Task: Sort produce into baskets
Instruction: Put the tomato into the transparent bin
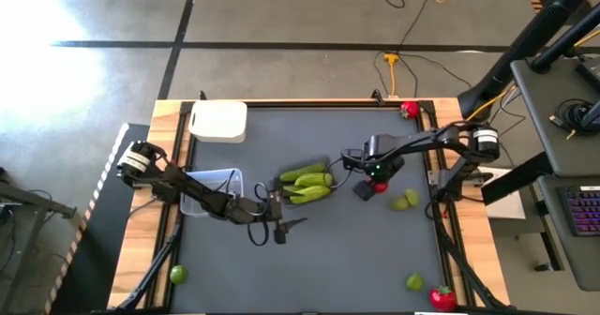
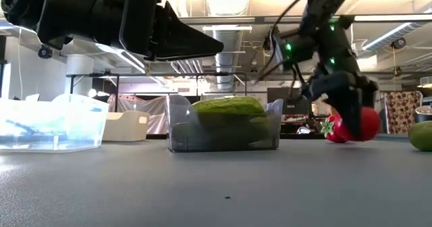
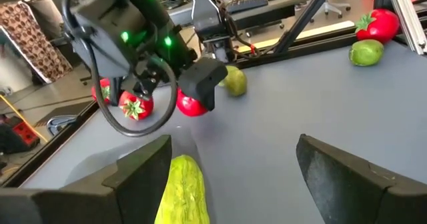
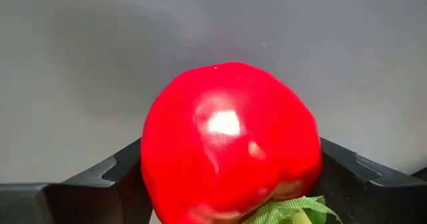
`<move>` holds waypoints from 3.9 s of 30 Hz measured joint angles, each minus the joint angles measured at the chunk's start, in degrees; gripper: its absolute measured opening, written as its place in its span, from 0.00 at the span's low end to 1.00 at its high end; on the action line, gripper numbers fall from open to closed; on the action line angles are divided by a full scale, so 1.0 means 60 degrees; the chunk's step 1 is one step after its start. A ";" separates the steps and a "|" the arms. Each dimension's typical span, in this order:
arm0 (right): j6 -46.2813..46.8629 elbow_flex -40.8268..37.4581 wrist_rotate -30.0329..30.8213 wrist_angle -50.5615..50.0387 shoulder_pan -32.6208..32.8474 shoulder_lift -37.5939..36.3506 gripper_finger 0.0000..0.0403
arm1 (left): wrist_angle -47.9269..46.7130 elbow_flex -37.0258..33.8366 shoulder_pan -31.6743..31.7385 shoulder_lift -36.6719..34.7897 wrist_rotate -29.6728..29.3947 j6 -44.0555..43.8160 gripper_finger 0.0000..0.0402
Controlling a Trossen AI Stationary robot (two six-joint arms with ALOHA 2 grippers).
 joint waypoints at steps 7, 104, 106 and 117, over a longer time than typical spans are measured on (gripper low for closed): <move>0.1492 0.1348 -0.0126 0.0385 0.2692 -0.0004 0.70 | 0.0035 0.0000 -0.0215 0.0000 -0.0049 0.0088 0.75; -0.2086 1.1518 0.7008 0.1280 0.7602 0.7096 0.95 | -0.4193 0.0226 -0.4972 0.1821 -0.4040 -0.7679 0.85; -0.2041 1.1518 0.7008 0.1279 0.7604 0.7096 0.95 | -0.4177 0.0498 -0.4963 0.2212 -0.4044 -0.7658 0.86; -0.2041 1.1518 0.7012 0.1279 0.7494 0.7107 0.95 | -0.4206 0.2075 -0.4919 0.3613 -0.5297 -0.7446 0.81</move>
